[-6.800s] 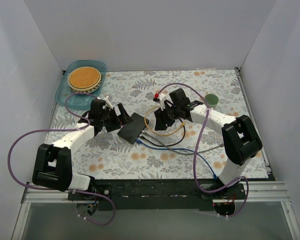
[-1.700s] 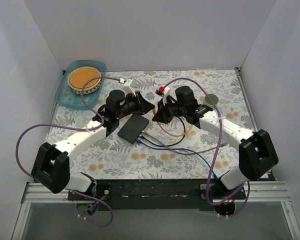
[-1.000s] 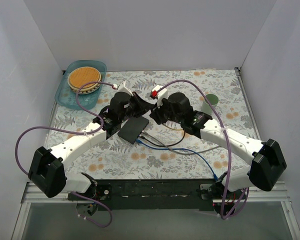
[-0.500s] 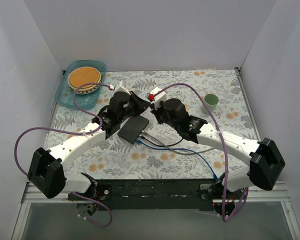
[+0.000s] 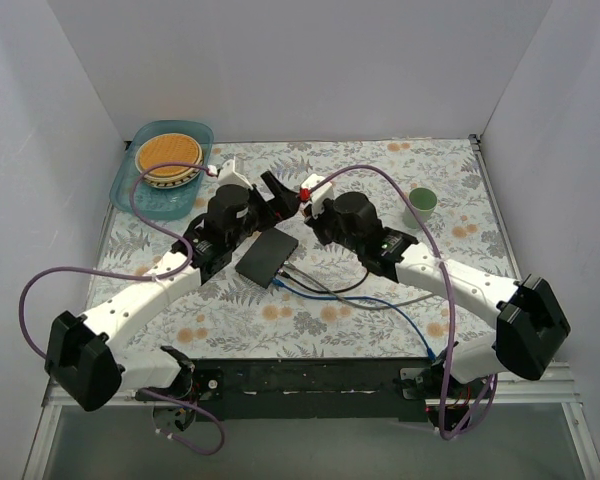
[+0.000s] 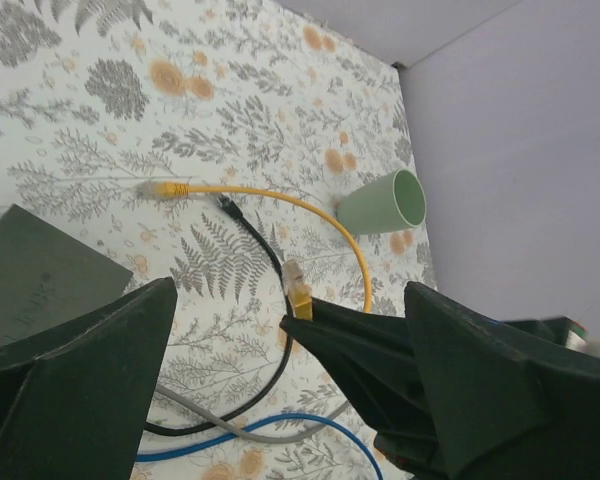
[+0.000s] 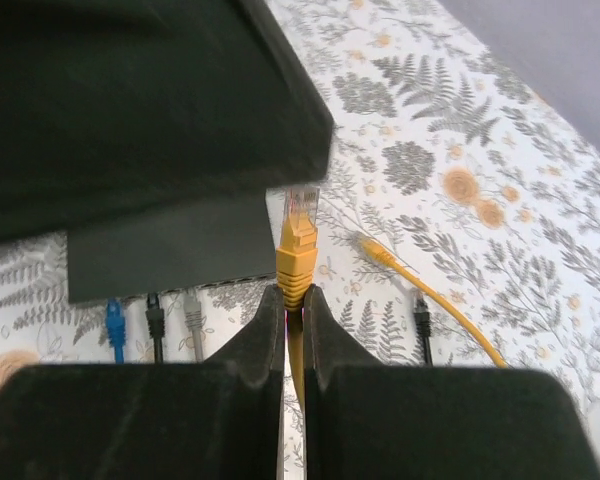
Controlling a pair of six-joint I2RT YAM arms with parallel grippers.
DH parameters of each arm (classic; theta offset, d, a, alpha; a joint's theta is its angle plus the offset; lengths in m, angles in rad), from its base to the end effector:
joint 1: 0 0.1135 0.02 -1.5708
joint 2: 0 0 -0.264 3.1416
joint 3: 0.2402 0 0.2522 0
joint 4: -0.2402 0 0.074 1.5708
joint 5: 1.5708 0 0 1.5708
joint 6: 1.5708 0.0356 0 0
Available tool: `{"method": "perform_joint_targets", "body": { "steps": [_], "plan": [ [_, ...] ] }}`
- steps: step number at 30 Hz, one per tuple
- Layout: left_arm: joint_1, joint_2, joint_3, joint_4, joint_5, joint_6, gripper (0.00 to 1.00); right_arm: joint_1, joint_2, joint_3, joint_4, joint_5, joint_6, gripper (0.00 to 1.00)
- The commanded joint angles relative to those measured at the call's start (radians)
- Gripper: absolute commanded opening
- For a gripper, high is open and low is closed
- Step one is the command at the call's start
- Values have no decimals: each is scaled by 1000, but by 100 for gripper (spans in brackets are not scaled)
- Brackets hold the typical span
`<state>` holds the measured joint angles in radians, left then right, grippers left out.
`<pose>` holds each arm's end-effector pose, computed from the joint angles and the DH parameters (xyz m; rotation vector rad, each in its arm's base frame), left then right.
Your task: Insert the plug into the switch port
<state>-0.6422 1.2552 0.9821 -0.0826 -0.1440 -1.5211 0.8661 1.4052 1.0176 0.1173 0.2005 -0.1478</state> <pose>0.2373 -0.1711 0.3181 -1.0136 1.9023 -1.2483 0.2197 0.2475 0.3078 -0.7711 1.6788 0.3190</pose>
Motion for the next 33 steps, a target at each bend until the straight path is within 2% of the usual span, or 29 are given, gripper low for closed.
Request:
{"method": "perform_joint_targets", "body": {
  "steps": [1,4,8,9,11,13,14,16,27,31,33],
  "plan": [
    [-2,-158,-45,24,-115,192,98,-105,-29,73,-115,-379,-61,1],
    [1,-239,-127,139,-69,288,98,-203,-46,82,-172,-629,-59,1],
    [4,-266,-181,251,113,430,98,-266,-83,65,-160,-876,-67,1],
    [4,-263,-184,270,212,452,98,-280,-86,64,-156,-926,-68,1],
    [4,-243,-186,287,303,512,98,-289,-83,64,-137,-1076,-72,1],
    [4,-231,-184,300,409,544,93,-303,-75,62,-127,-1233,-64,1],
    [4,-218,-184,314,437,549,88,-309,-71,61,-99,-1272,-55,1],
    [4,-212,-188,329,504,552,85,-325,-64,58,-58,-1376,-33,1],
    [4,-194,-188,372,638,512,70,-372,-46,10,148,-1486,140,1],
    [4,-171,-180,385,659,500,54,-377,-40,6,168,-1500,177,1],
    [4,-154,-172,392,666,489,50,-377,-37,7,170,-1501,182,1]
  ]
}}
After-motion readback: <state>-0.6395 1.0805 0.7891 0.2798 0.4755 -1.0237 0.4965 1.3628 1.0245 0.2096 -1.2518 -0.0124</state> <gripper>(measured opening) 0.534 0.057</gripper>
